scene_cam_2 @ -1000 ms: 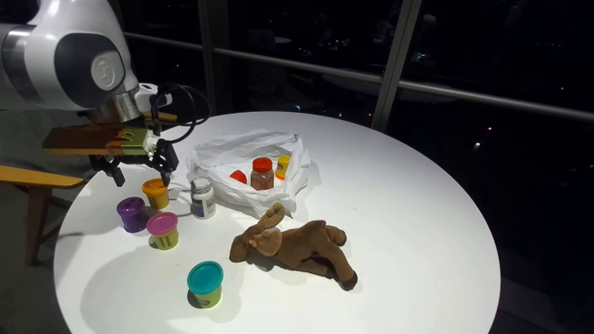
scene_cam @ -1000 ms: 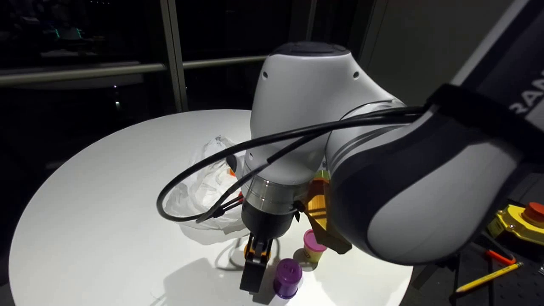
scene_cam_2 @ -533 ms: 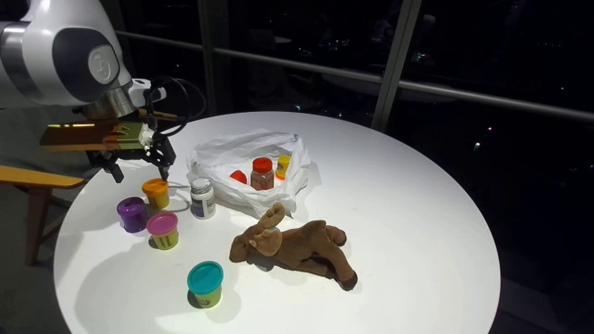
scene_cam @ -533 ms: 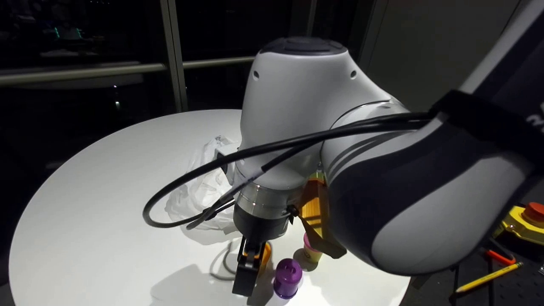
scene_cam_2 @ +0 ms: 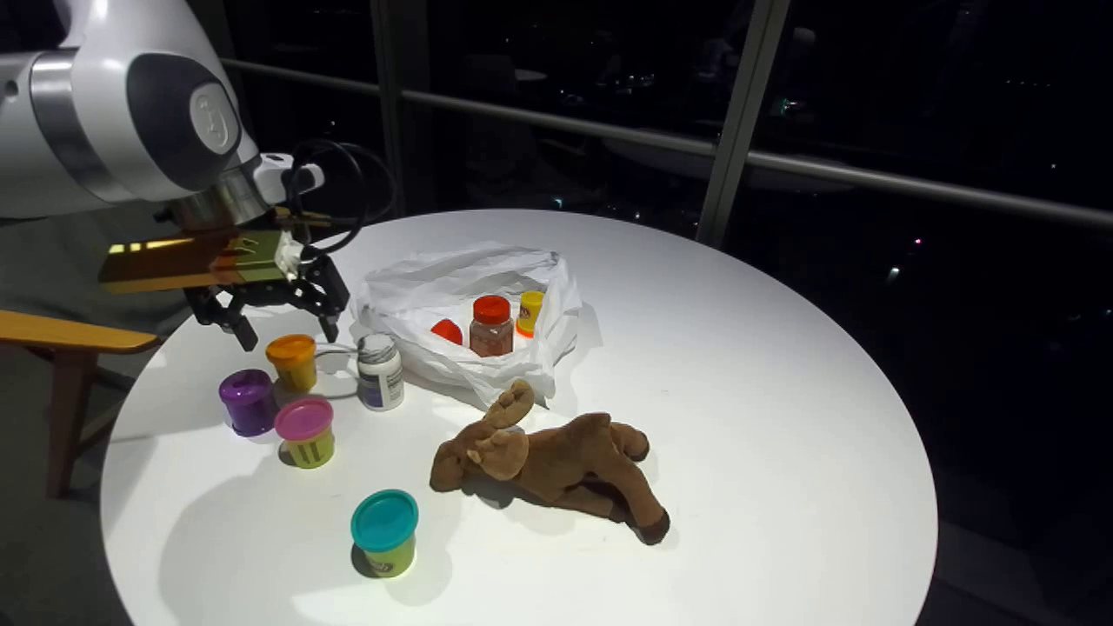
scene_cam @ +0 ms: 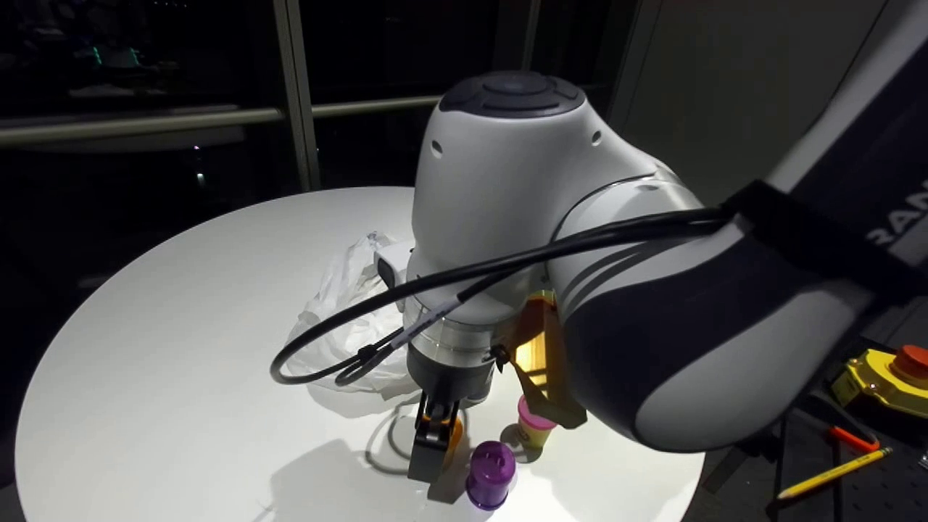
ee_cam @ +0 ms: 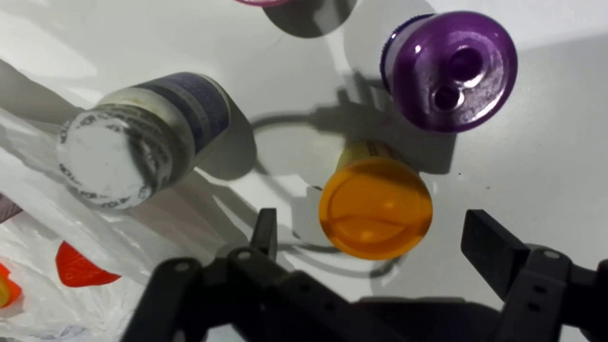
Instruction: Put all the objects on the table in the white plastic bag
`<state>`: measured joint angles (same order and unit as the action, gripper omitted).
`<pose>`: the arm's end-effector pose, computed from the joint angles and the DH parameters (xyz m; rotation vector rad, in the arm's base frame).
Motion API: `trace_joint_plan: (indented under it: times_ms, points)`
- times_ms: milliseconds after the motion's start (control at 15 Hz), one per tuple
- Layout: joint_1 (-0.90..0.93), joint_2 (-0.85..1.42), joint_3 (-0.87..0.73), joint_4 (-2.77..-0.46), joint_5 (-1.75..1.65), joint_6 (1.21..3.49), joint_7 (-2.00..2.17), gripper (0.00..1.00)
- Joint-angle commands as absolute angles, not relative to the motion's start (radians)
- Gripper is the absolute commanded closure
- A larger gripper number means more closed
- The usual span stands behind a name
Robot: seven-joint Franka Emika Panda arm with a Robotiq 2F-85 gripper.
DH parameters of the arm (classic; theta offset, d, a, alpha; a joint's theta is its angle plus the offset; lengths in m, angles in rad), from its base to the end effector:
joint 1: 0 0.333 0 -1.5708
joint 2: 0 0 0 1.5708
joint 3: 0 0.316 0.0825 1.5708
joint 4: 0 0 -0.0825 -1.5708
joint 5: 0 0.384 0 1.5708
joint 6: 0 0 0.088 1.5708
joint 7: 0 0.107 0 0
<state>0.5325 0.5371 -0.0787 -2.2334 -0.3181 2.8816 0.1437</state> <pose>0.4832 0.2536 0.1369 2.8858 0.9351 0.2154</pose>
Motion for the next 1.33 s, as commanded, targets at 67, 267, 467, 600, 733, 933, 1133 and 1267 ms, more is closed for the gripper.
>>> trace_joint_plan:
  times_ms: [67,267,467,600,733,933,1133,1267]
  points:
    - [0.538,0.577,-0.084,-2.191,-0.337,2.826,0.184,0.00]
    - [0.534,0.593,-0.084,-2.175,-0.336,2.819,0.191,0.25]
    - [0.526,0.586,-0.081,-2.170,-0.331,2.819,0.192,0.42]
    - [0.524,0.570,-0.085,-2.170,-0.332,2.803,0.195,0.56]
    - [0.516,0.542,-0.085,-2.177,-0.333,2.763,0.193,0.71]
    - [0.500,0.490,-0.084,-2.182,-0.343,2.689,0.194,0.76]
    - [0.451,0.414,-0.046,-2.164,-0.325,2.608,0.169,0.76]
    - [0.430,0.399,-0.023,-2.115,-0.317,2.565,0.182,0.76]
